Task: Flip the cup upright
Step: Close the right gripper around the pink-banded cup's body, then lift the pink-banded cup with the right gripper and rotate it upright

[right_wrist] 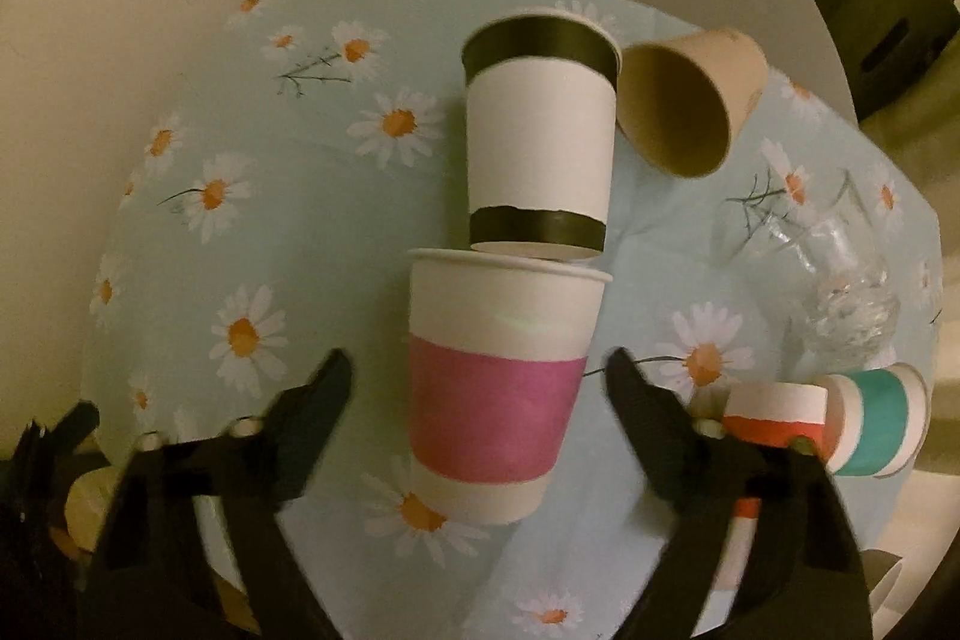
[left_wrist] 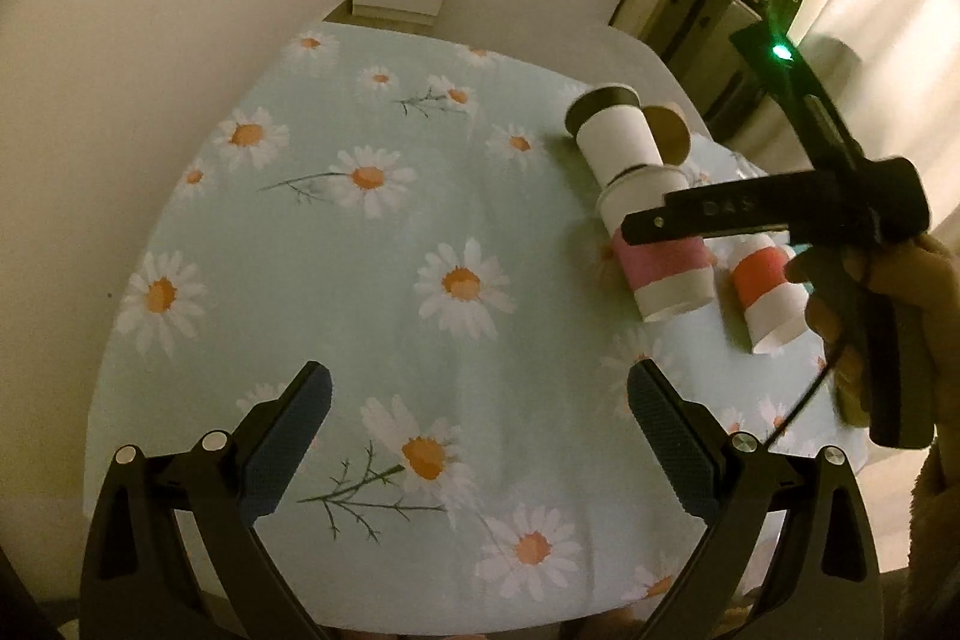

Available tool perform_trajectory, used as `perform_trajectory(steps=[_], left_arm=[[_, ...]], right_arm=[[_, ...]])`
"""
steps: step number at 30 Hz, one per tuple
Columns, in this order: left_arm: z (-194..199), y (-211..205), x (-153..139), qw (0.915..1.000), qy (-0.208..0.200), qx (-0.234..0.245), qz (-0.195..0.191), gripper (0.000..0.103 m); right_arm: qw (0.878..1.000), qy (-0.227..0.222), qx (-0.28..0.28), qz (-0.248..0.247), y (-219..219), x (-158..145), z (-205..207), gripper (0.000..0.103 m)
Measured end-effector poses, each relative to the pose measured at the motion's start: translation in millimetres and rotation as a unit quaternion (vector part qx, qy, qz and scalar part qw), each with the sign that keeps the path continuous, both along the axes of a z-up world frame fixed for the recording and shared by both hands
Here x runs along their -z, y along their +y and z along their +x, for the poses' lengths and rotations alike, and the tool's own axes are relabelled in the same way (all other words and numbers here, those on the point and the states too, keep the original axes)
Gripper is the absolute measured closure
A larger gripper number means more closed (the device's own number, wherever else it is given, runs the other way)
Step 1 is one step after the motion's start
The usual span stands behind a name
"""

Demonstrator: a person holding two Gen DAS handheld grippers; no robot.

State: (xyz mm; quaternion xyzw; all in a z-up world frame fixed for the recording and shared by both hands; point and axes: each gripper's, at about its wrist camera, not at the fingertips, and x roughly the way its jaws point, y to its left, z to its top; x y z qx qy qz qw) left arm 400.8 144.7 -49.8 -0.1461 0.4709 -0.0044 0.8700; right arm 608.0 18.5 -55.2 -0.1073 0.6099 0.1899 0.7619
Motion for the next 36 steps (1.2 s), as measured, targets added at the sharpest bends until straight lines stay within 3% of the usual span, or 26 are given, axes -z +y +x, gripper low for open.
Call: perform_trajectory(steps=[1,10,21,29,36], left_arm=[[-0.8,-2.8,-0.9,1.0,-0.001,0.001,0.006,0.007],[-9.8,-9.4,-5.9,0.9999,-0.007,0.008,0.012,0.007],[-31.5,-8.2,-17.2,0.9997,-0.023,0.005,0.007,0.007],[-42.2,-16.2,-14.0,0.9996,-0.013,0.025,0.01,0.007],[-44.6,-20.5,2.9,0.999,0.018,0.033,0.027,0.007]], right_arm=[[1.0,0.002,0.004,0.001,-0.7,1.3,1.4,0.039],[0.997,0.04,0.043,0.049,-31.2,-13.7,-9.1,0.04],[0.989,0.082,0.053,0.112,-52.4,-38.2,-73.5,0.04],[0.976,0.116,0.114,0.148,-72.7,-22.0,-113.3,0.04],[0.975,0.111,0.142,0.133,-82.0,5.4,-131.5,0.04]])
